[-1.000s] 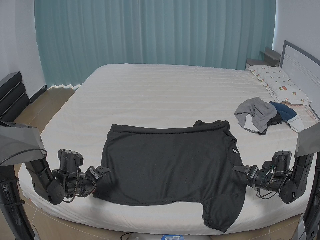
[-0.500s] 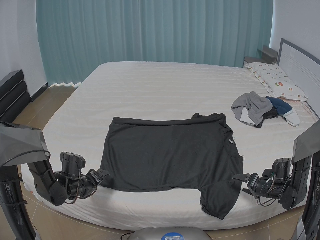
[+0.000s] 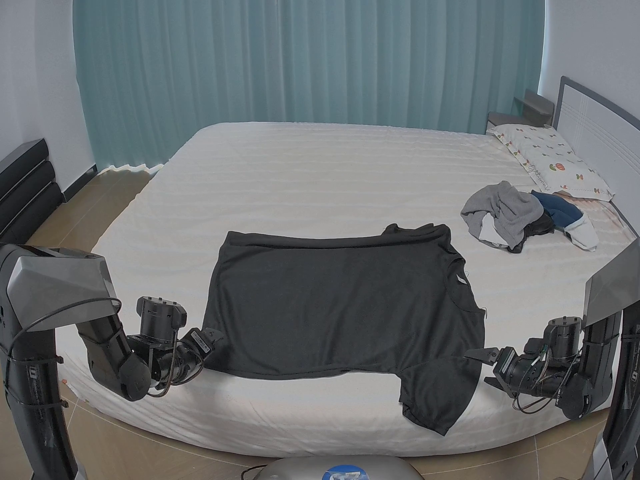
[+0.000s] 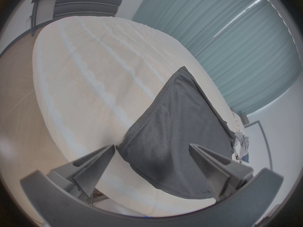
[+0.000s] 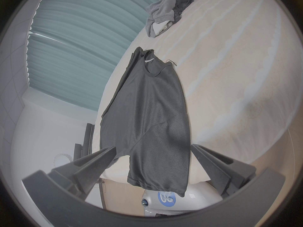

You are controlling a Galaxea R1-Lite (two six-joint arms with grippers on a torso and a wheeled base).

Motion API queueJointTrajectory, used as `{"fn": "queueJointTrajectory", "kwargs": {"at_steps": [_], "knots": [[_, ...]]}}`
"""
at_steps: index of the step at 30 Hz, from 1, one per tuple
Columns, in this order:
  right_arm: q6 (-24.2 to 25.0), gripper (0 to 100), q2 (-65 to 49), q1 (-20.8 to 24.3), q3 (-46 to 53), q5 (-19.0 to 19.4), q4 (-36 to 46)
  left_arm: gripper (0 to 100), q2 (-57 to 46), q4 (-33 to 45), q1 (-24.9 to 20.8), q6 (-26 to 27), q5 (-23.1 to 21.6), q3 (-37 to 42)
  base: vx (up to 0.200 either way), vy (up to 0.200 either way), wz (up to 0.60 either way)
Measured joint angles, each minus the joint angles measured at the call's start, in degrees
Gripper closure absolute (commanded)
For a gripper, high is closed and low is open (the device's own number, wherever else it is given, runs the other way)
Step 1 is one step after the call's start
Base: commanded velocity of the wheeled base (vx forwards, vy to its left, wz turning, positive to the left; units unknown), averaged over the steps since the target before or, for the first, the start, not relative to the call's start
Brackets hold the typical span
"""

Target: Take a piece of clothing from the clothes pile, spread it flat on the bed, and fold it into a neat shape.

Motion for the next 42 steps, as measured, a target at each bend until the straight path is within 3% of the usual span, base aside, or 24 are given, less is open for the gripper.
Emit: {"fn": "queueJointTrajectory", "kwargs": {"at_steps": [14, 32, 42], "knots": [[-0.57, 0, 0.22, 0.05, 1.16, -0.4, 0.0, 100, 2.12, -0.27, 0.17, 0.52, 4.66, 2.23, 0.0, 0.0, 0.0], [-3.91, 0, 2.1, -1.21, 0.65, -0.71, 0.1, 100, 1.85, -1.19, 4.16, 0.72, 3.9, 4.72, 0.0, 0.0, 0.0], [-3.91, 0, 4.63, 0.27, -2.3, -4.29, 0.0, 100, 1.99, -2.11, 4.6, 0.59, 3.84, 4.78, 0.0, 0.0, 0.0]]}}
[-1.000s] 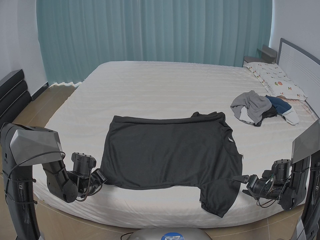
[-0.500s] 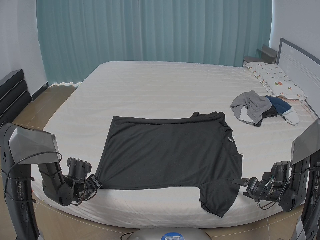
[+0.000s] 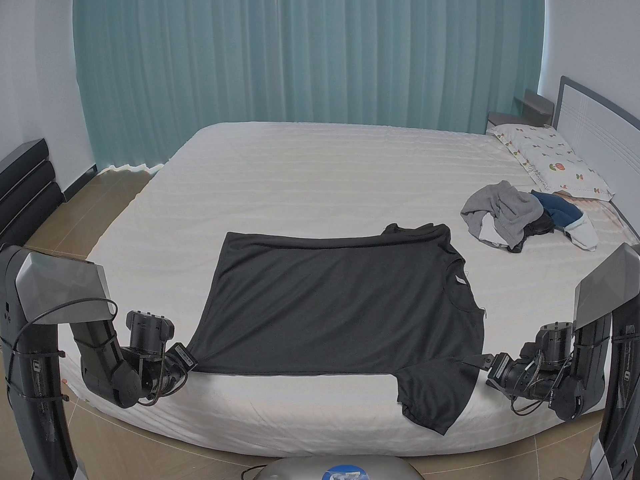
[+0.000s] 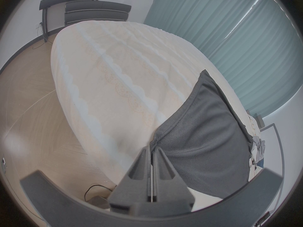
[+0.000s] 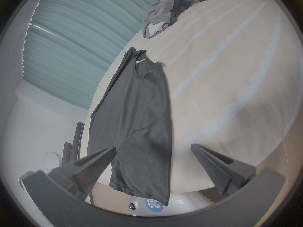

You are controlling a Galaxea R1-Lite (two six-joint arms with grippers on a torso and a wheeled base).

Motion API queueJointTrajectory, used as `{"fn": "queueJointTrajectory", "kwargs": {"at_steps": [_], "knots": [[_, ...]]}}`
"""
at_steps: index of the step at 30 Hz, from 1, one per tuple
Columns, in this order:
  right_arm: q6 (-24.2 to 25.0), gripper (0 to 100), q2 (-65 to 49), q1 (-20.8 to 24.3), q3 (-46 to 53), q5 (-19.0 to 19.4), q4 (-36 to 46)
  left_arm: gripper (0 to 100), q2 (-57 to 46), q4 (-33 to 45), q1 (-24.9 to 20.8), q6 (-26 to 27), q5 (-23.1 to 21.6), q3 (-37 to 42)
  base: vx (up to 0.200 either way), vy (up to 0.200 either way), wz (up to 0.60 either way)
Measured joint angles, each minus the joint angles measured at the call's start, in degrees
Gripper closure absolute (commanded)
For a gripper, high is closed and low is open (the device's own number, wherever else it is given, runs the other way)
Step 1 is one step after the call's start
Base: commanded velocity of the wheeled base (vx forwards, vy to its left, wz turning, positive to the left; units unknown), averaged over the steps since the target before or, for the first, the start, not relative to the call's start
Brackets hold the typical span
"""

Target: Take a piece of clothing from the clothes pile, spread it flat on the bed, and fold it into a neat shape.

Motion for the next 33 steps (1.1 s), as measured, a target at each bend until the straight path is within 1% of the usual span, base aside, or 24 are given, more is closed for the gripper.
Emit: {"fn": "queueJointTrajectory", "kwargs": {"at_steps": [7, 8, 11, 16, 18, 26, 33], "knots": [[-0.06, 0, 1.19, 1.61, -1.52, -0.22, -0.3, 100, 0.06, 0.0, 0.01, -0.02, 0.02, 0.0, 0.0, 0.0, 0.0], [-0.27, 100, 1.4, 1.68, -1.66, -0.27, -0.33, 100, 0.09, 0.0, 0.01, -0.02, 0.02, 0.0, 0.0, 0.0, 0.0], [-1.07, 100, 1.85, 1.77, -1.85, -0.35, -0.33, 100, 0.11, 0.0, 0.01, 0.0, 0.02, -0.04, 0.0, 0.0, 0.0], [-5.21, 100, 2.56, 1.57, -1.16, -0.38, -0.28, 100, 0.11, 0.02, 0.01, -0.02, 0.02, -0.06, 0.0, 0.0, 0.0], [-6.07, 100, 2.84, 1.17, -0.91, -0.38, -0.3, 100, 0.11, 0.0, 0.01, 0.0, 0.02, -0.06, 0.0, 0.0, 0.0], [-6.62, 100, 2.76, -1.38, 0.11, -0.09, -0.3, 100, 0.11, 0.04, 0.01, -0.04, -0.13, -0.11, 0.0, 0.0, 0.0], [-7.34, 100, 0.55, -4.63, 2.36, 2.38, -0.33, 100, 0.0, 0.02, 0.15, -0.04, -1.18, -0.01, 0.0, 0.0, 0.0]]}}
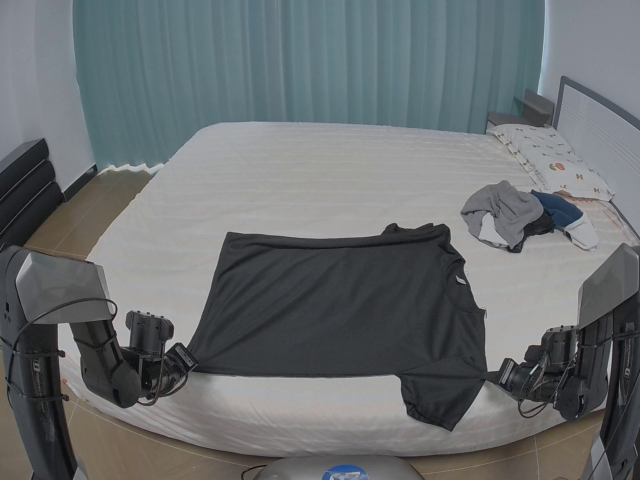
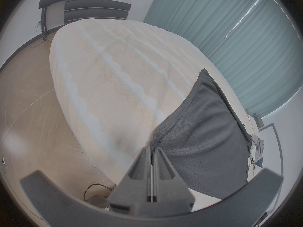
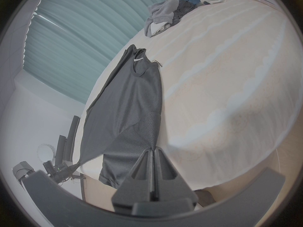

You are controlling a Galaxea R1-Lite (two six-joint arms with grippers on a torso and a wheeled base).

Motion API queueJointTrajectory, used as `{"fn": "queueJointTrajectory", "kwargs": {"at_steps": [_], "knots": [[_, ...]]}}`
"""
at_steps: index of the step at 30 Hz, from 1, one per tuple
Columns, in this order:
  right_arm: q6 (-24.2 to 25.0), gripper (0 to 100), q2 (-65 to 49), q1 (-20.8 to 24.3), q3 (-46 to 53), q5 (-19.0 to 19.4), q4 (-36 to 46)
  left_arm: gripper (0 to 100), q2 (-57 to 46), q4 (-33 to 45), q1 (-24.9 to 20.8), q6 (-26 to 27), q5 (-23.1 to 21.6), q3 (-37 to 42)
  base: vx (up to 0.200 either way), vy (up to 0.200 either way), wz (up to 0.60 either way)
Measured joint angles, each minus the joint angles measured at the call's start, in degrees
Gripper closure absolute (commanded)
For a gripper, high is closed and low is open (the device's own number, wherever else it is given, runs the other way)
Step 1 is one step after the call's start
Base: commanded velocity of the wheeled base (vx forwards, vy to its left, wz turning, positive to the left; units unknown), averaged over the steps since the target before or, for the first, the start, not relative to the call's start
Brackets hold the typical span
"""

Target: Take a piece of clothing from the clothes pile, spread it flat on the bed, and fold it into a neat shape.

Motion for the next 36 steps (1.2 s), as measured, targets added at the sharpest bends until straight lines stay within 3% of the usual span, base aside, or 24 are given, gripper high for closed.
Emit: {"fn": "queueJointTrajectory", "kwargs": {"at_steps": [6, 16, 24, 36], "knots": [[-5.19, 100, -1.79, -2.43, 3.22, 4.6, 0.0, 100, -0.2, 0.06, 0.05, 0.68, -0.38, 0.43, 0.0, 0.0, 0.0], [-12.29, 100, -3.19, -6.16, 6.39, 9.69, 0.02, 100, -2.56, 0.04, 1.4, 7.31, -0.32, 2.88, 0.0, 0.0, 0.0], [-14.88, 100, -4.05, -7.78, 6.64, 10.06, 1.26, 100, -3.21, 0.0, 1.93, 10.68, 0.0, 4.91, 0.0, 0.0, 0.0], [-24.86, 100, -8.22, -8.5, 6.64, 10.13, 15.32, 100, -3.67, -2.02, 2.54, 16.35, 0.06, 8.34, 0.0, 0.0, 0.0]]}}
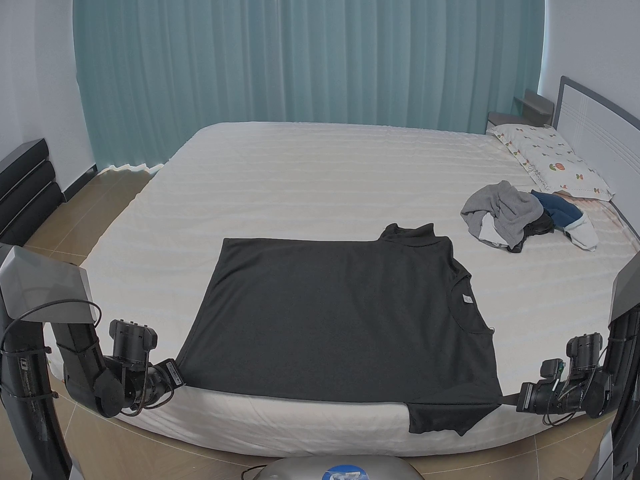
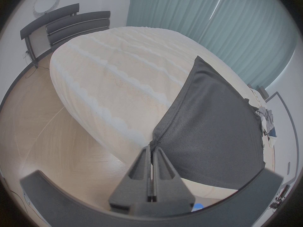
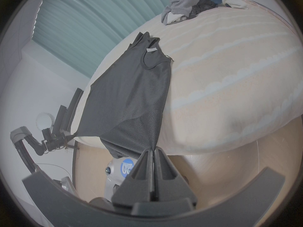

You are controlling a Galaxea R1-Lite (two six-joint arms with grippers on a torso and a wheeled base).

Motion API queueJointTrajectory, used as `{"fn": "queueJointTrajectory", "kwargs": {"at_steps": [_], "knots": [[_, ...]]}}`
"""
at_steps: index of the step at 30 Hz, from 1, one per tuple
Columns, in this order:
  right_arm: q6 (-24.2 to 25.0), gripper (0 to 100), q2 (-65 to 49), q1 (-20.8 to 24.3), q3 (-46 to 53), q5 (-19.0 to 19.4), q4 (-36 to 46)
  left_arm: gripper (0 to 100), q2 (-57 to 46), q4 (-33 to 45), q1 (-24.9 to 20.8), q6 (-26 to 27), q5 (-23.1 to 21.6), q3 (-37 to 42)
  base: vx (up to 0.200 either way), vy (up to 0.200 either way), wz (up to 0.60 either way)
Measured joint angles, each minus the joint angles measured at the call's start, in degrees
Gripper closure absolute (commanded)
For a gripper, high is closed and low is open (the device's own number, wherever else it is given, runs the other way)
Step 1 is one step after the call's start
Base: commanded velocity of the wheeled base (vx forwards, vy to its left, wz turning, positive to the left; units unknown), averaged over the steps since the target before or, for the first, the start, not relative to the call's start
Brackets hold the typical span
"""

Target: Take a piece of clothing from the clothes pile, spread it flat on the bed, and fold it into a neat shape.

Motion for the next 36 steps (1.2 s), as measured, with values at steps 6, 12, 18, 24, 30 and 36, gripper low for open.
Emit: {"fn": "queueJointTrajectory", "kwargs": {"at_steps": [6, 12, 18, 24, 30, 36], "knots": [[-3.78, 100, -2.86, -0.09, 0.02, 0.0, 5.85, 100, 0.04, -3.15, 0.52, 3.52, 0.0, 2.45, 0.0, 0.0, 0.0], [-7.22, 100, -5.45, -0.24, 0.02, -0.11, 10.09, 100, 0.0, -4.45, 0.69, 8.92, 0.09, 6.33, 0.0, 0.0, 0.0], [-10.62, 100, -7.19, -1.63, 0.02, -0.16, 12.53, 100, 0.04, -4.57, 0.69, 10.7, 0.09, 8.23, 0.0, 0.0, 0.0], [-13.59, 100, -7.88, -2.32, 0.0, -0.24, 15.21, 100, 0.0, -4.68, 0.74, 11.82, 0.09, 9.14, 0.0, 0.0, 0.0], [-14.43, 100, -9.84, -2.51, 0.0, -0.27, 18.66, 100, -0.49, -4.75, 0.9, 15.47, 0.09, 11.33, 0.0, 0.0, 0.0], [-15.02, 100, -13.3, -2.27, 0.02, -0.24, 22.31, 100, -1.02, -4.71, 0.94, 16.59, 0.16, 12.84, 0.0, 0.0, 0.0]]}}
